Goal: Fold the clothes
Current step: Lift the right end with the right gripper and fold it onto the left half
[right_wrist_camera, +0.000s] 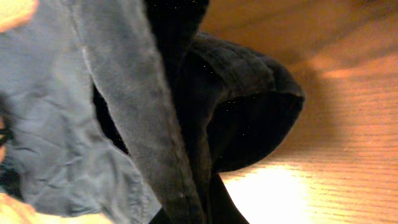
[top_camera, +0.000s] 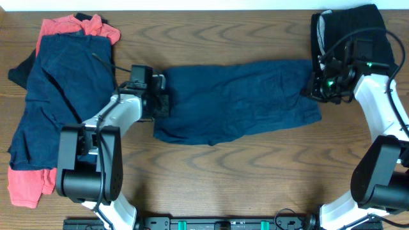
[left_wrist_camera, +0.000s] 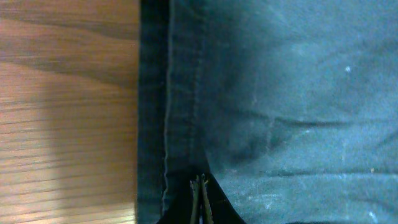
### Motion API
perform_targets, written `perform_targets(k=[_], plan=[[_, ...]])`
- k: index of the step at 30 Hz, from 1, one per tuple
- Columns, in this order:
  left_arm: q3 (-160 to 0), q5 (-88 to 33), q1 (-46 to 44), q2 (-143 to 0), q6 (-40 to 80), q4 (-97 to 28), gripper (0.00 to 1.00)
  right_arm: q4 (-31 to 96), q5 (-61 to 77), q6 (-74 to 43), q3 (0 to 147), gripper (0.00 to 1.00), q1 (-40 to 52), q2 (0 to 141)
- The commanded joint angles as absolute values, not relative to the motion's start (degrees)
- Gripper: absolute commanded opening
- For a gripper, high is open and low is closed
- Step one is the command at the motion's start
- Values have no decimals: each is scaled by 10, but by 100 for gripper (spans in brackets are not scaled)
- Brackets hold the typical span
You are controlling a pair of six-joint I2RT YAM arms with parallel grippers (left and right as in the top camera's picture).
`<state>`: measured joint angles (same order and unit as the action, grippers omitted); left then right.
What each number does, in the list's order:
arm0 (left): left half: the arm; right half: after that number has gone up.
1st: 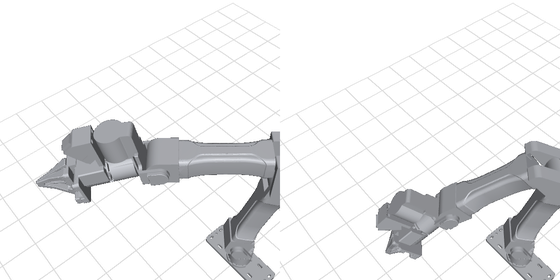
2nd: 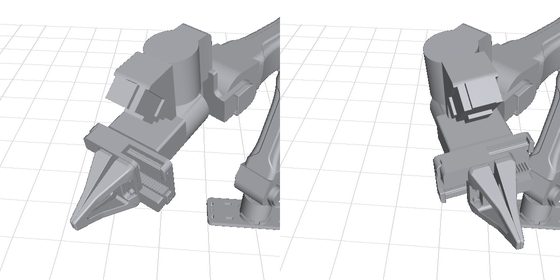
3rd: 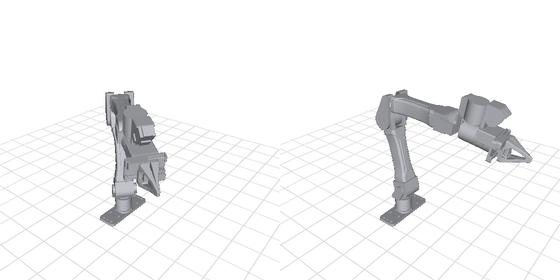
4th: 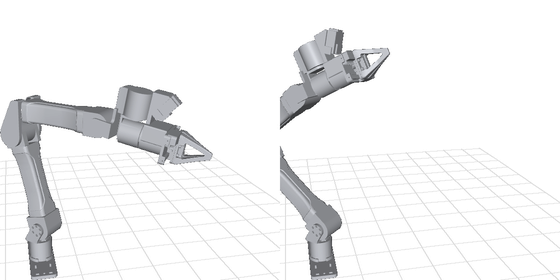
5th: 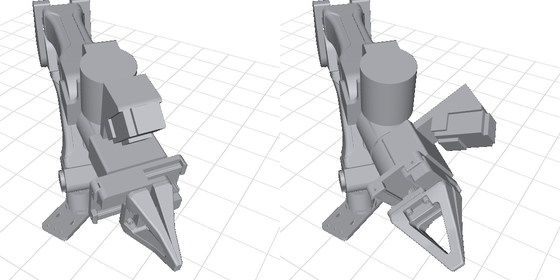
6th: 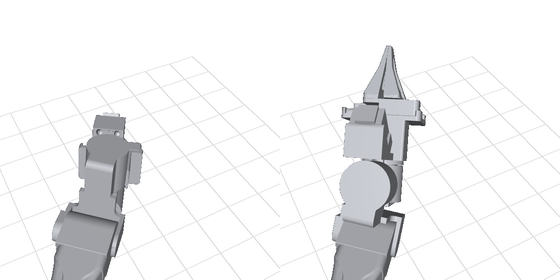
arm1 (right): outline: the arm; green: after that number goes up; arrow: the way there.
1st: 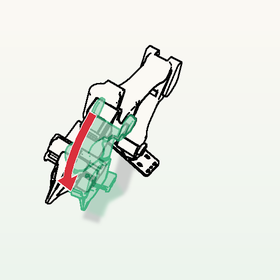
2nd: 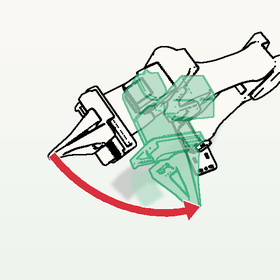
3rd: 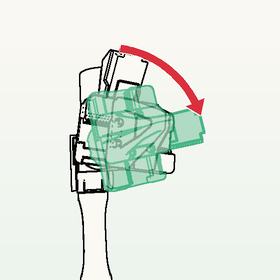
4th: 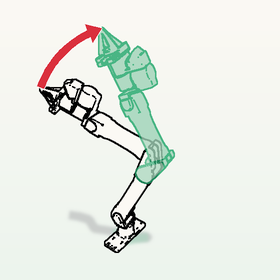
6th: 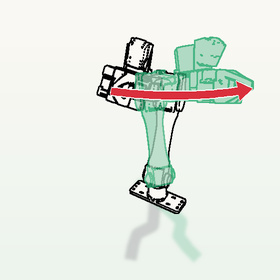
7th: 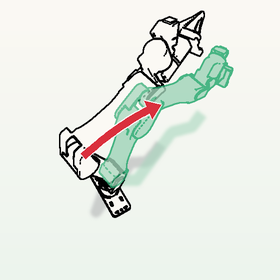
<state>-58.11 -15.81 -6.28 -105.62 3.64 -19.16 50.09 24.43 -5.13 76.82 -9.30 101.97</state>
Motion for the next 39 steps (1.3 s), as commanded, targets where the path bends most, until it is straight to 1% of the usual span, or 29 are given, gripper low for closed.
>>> perform_targets(k=[1, 4, 7, 12, 18, 24, 31, 39], plan=[[-575, -143, -87, -1078, 60, -198, 6, 516, 279, -35, 816, 1, -86, 1006], [-575, -143, -95, -1078, 73, -194, 6, 534, 294, -41, 853, 1, -60, 1005], [-575, -143, -95, -1078, 78, -191, 6, 532, 294, -79, 875, 1, -17, 1005], [-575, -143, -95, -1078, 78, -192, 6, 482, 291, -146, 881, 1, 75, 1005], [-575, -143, -95, -1078, 78, -186, 6, 414, 234, -223, 881, 1, 190, 1005], [-575, -143, -95, -1078, 78, -181, 6, 363, 145, -247, 881, 1, 291, 1009], [-575, -143, -95, -1078, 78, -181, 6, 309, 105, -249, 881, 1, 354, 1054], [-576, -144, -93, -1064, 81, -195, 7, 270, 108, -249, 881, 1, 369, 1097]])
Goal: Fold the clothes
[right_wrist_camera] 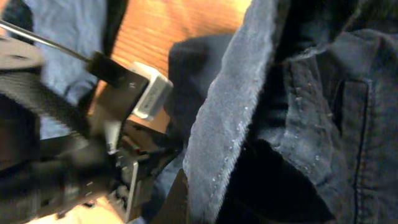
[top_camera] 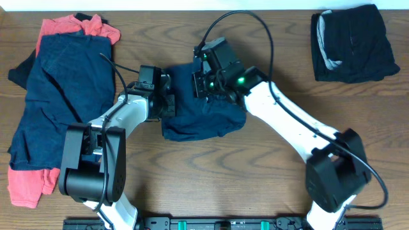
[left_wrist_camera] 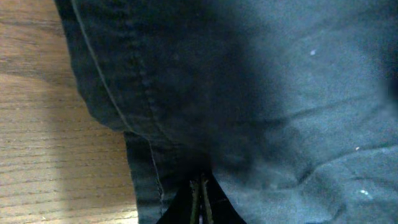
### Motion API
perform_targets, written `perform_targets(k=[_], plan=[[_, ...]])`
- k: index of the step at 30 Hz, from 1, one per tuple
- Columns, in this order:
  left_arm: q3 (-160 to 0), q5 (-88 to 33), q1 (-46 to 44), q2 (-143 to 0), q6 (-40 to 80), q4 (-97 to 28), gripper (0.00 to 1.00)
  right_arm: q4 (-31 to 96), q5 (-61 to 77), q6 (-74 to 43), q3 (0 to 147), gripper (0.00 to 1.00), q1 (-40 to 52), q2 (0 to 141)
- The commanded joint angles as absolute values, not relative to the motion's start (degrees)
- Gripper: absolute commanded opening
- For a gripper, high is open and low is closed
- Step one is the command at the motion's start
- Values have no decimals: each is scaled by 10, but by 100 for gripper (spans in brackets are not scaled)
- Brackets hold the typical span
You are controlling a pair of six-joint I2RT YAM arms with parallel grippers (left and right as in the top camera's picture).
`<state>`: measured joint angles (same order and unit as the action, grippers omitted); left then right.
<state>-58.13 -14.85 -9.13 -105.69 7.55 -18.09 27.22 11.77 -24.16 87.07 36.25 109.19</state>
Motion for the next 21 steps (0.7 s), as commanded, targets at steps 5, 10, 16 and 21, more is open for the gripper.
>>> perform_targets(k=[5, 10, 16, 21], plan=[[-576, -143, -93, -1018, 83, -226, 31, 267, 109, -249, 881, 1, 369, 1098], [-576, -143, -78, -957, 102, -259, 43, 267, 121, -248, 881, 1, 370, 1098], [-576, -143, -30, -877, 142, -298, 44, 263, 132, -248, 881, 1, 372, 1098], [-576, -143, 11, -828, 154, -310, 44, 263, 149, -225, 881, 1, 380, 1098]])
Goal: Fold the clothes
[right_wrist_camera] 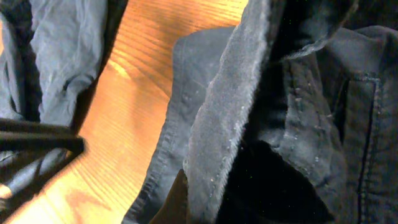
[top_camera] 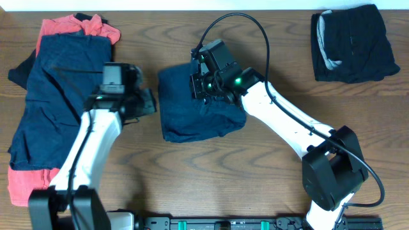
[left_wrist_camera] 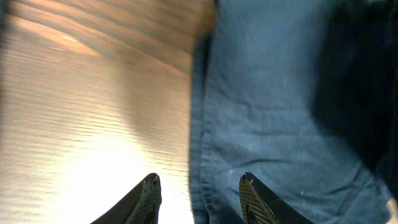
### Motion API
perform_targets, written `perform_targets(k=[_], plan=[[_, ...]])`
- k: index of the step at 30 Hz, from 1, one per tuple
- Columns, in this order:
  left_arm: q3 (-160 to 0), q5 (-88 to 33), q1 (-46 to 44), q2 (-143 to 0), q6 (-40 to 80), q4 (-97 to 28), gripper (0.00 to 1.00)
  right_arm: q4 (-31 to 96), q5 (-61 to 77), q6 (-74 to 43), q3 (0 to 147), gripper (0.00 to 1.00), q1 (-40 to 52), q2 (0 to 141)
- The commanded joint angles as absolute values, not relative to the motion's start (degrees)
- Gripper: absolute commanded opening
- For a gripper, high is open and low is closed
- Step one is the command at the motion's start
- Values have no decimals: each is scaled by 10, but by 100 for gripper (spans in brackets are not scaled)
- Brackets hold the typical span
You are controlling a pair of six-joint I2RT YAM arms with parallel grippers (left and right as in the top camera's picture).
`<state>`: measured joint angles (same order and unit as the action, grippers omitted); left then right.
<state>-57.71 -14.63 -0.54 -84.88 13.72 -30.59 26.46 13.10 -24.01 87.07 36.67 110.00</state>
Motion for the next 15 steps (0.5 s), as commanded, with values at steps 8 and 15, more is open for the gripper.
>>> perform_targets(k=[8, 15], plan=[[-576, -143, 31, -824, 154, -307, 44, 259, 149, -144, 881, 46, 431, 1113], [-576, -143, 56, -824, 154, -309, 44, 260, 155, -130, 881, 62, 438, 1107]])
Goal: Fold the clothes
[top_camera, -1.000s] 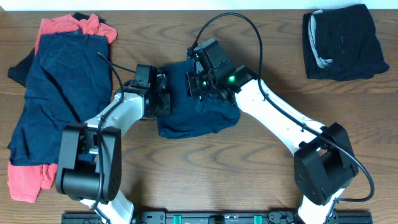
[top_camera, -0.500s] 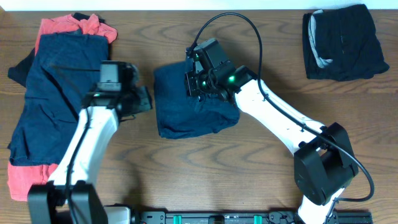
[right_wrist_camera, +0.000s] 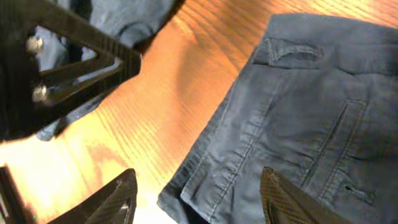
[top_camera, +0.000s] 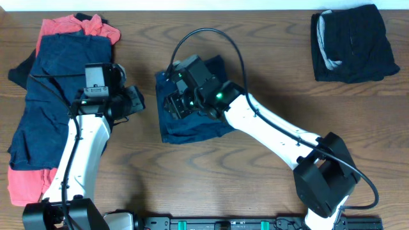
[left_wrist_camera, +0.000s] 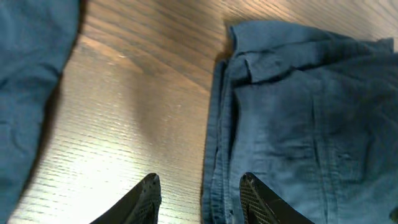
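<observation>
The navy trousers (top_camera: 198, 118) lie folded in half at mid-table, waistband seams showing in the right wrist view (right_wrist_camera: 298, 106). My right gripper (right_wrist_camera: 202, 208) hovers open over their left edge, nothing between its fingers; in the overhead view the right gripper (top_camera: 172, 102) sits at the fold's left side. My left gripper (left_wrist_camera: 199, 202) is open too, straddling the line between bare table and the trousers' edge (left_wrist_camera: 286, 124). From overhead the left gripper (top_camera: 135, 100) stands just left of the trousers, apart from them.
A pile of navy and red clothes (top_camera: 54, 96) covers the table's left side. A folded black garment (top_camera: 348, 41) lies at the back right corner. Bare wooden table (top_camera: 255, 185) runs along the front.
My right gripper was shut on the trousers' edge above the fold; now it is open and the cloth lies flat. It has shifted left. The left gripper drew slightly further left.
The trousers lay stretched across the table, each gripper shut on one end. Then the right end was over by the left end, halving them. After that the left gripper was open and off to the left. Now the right is open as well.
</observation>
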### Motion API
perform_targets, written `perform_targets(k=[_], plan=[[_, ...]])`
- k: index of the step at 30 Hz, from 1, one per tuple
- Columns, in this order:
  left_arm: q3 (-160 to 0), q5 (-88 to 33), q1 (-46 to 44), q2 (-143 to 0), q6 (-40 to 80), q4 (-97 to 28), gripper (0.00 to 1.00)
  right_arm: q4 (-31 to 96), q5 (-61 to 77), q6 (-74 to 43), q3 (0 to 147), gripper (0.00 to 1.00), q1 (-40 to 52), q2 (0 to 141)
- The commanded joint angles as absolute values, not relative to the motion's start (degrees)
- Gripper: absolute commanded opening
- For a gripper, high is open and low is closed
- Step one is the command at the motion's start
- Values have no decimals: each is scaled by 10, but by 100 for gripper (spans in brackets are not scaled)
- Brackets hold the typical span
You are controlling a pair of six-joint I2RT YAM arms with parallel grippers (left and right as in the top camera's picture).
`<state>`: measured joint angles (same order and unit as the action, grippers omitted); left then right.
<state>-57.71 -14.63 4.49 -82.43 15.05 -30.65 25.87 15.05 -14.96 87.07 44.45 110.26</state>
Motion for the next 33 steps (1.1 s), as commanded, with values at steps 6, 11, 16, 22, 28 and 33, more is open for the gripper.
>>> perform_targets(k=[6, 11, 16, 22, 28, 33], plan=[[-576, -143, 65, -824, 153, -310, 45, 304, 143, -126, 881, 64, 403, 1105], [-576, -143, 65, -824, 153, -310, 45, 366, 133, -54, 881, 59, 368, 1113], [-576, -143, 65, -824, 153, -306, 46, 423, 112, -13, 881, 61, 357, 1152], [-576, -143, 65, -824, 153, -307, 46, 443, 92, -3, 881, 66, 351, 1218], [-576, -143, 65, -824, 153, -306, 46, 451, 92, -28, 881, 64, 326, 1249], [-576, -143, 65, -824, 153, -306, 46, 461, 35, -27, 880, 69, 290, 1257]])
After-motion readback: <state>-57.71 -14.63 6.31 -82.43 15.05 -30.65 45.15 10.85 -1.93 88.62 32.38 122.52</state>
